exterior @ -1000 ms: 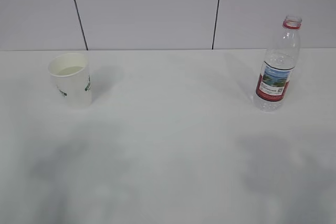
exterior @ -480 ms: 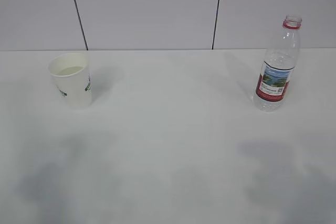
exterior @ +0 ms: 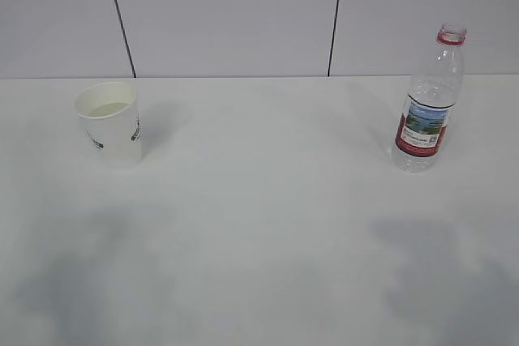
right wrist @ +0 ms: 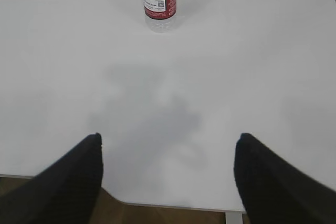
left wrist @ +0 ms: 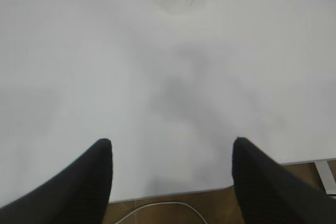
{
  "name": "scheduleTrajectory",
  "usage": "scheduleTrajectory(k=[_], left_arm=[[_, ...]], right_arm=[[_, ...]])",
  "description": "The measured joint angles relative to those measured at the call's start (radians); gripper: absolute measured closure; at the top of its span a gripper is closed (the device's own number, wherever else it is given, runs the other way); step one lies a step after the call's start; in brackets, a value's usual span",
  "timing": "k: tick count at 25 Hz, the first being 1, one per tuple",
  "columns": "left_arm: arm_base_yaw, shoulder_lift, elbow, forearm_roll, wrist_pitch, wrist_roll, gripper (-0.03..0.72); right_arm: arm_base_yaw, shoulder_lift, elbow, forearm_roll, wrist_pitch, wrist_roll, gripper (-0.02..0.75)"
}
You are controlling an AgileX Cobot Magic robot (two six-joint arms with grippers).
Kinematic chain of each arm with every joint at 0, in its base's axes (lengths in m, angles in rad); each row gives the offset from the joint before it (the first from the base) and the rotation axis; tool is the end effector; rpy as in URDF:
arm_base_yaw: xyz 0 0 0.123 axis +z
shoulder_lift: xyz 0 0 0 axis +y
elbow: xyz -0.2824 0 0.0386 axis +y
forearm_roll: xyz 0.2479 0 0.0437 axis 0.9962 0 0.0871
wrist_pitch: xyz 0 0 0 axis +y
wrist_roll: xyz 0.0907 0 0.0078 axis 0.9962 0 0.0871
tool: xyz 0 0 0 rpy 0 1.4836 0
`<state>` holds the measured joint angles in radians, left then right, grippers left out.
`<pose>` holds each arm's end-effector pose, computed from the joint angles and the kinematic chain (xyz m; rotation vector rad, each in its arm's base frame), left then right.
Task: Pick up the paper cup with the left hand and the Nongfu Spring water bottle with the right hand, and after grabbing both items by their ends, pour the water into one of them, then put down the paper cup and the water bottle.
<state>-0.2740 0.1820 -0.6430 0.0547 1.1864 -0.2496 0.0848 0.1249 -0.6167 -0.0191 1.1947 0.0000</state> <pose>0.0059 0.0031 0.3073 0.0215 2.2165 -0.2234 -0.0031 -0.0019 0.2994 -0.0903 2.1846 0.0246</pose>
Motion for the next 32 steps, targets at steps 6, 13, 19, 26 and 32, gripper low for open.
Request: scheduleTrajectory(k=[6,13,19,26,32], left_arm=[[0.000,0.000,0.041,0.000,-0.010,0.000,0.171],[0.000,-0.004,0.064,0.017,-0.024,0.000,0.171],[0.000,-0.004,0.073,0.021,-0.029,0.000,0.184],[0.000,-0.004,0.089,0.045,-0.047,0.000,0.210],[0.000,-0.004,0.093,0.053,-0.053,0.000,0.211]], right_arm=[[0.000,0.000,0.000,-0.005,0.000,0.000,0.152],[0.000,0.000,0.014,-0.011,-0.010,0.000,0.152],[0.000,-0.002,0.049,-0.011,-0.035,0.000,0.153],[0.000,-0.002,0.083,-0.011,-0.049,0.000,0.153],[0.000,-0.002,0.114,-0.011,-0.051,0.000,0.152]])
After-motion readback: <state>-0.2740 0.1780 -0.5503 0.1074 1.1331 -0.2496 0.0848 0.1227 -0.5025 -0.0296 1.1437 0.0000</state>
